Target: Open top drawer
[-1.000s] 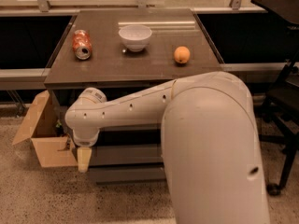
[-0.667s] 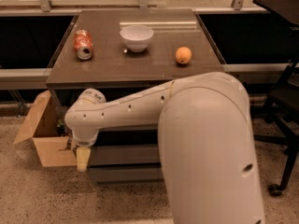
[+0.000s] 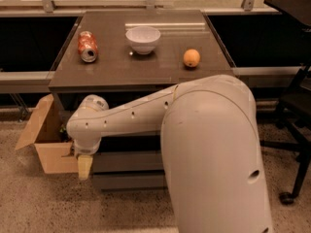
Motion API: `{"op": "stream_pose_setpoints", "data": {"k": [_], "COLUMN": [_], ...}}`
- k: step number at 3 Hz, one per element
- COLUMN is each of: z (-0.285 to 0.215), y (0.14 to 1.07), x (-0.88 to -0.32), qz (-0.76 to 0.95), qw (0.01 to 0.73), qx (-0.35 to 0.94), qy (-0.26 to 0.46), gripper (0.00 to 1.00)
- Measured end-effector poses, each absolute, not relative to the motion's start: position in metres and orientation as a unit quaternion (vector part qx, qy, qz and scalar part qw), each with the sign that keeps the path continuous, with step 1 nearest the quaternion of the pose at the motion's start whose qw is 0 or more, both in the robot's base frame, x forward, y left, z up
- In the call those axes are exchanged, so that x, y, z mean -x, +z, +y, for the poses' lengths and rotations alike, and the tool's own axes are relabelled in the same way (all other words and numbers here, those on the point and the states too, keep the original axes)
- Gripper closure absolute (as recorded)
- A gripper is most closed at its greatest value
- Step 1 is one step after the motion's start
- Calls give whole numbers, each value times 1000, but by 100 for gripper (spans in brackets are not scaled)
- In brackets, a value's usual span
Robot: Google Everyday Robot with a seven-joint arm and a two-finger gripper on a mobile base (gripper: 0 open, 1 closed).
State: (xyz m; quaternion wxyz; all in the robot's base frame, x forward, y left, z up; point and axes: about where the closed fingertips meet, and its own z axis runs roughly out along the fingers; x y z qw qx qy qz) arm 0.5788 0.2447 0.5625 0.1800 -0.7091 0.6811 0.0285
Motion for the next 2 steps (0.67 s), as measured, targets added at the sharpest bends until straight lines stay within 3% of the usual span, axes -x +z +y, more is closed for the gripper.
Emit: {"op": "stream_pose_setpoints", "data": {"k": [2], "z": [251], "y": [560], "x": [-577], "qz": [679], "qw": [185], "qx": [710], "qy": [27], "gripper": [0]}}
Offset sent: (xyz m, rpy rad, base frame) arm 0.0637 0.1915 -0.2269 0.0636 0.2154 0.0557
